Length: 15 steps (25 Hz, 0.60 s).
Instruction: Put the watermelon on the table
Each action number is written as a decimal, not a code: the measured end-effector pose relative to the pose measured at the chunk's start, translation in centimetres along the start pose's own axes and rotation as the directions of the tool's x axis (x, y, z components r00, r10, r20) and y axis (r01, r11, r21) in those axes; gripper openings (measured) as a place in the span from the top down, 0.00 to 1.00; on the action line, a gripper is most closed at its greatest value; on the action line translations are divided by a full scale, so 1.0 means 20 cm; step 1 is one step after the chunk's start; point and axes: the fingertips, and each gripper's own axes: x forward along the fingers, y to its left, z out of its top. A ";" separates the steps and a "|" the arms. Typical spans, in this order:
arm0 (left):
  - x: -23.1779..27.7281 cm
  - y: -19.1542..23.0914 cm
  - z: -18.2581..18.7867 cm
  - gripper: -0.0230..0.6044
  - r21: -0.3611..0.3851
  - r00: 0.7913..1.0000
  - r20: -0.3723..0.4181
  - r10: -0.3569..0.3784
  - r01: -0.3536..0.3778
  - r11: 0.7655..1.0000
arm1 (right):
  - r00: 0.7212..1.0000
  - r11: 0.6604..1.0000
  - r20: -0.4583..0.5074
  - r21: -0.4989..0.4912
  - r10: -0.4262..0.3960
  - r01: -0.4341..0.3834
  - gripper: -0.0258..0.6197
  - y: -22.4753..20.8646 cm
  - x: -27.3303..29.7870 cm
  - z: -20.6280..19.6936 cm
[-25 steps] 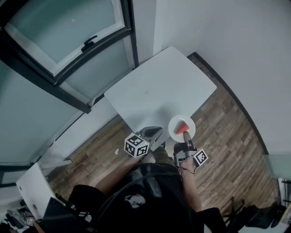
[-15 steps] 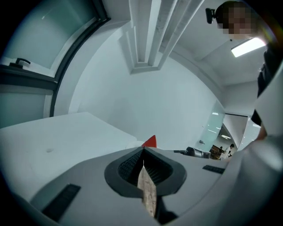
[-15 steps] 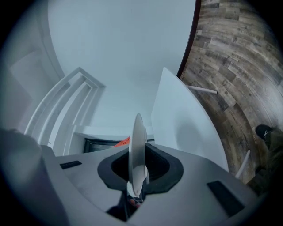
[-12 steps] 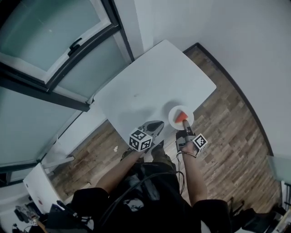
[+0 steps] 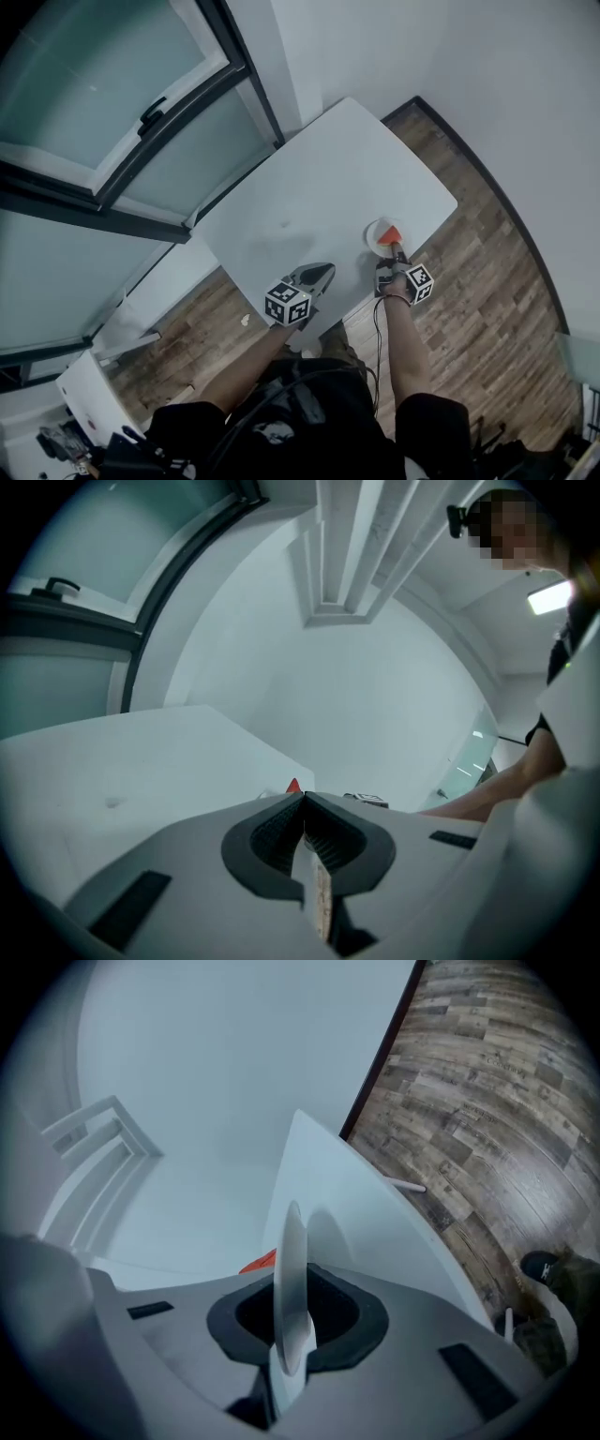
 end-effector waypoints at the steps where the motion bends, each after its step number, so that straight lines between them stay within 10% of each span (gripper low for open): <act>1: 0.01 0.03 0.01 0.95 -0.008 1.000 0.002 0.010 -0.010 1.000 | 1.000 1.000 0.009 0.002 -0.004 0.004 0.90 0.01 0.04 0.02; 7: 0.20 0.19 0.14 0.95 0.043 0.999 -0.022 0.034 -0.033 0.999 | 0.994 0.993 0.027 -0.039 -0.107 0.108 0.90 0.05 0.25 0.07; 10: 0.26 0.19 0.17 0.95 0.049 0.999 -0.033 0.015 -0.013 0.999 | 0.973 0.948 -0.004 -0.223 -0.231 0.225 0.86 0.02 0.30 0.10; 15: 0.28 0.17 0.17 0.95 0.023 0.998 -0.057 -0.019 0.021 1.000 | 0.875 0.552 0.053 -0.757 -0.482 0.350 0.65 0.05 0.27 0.13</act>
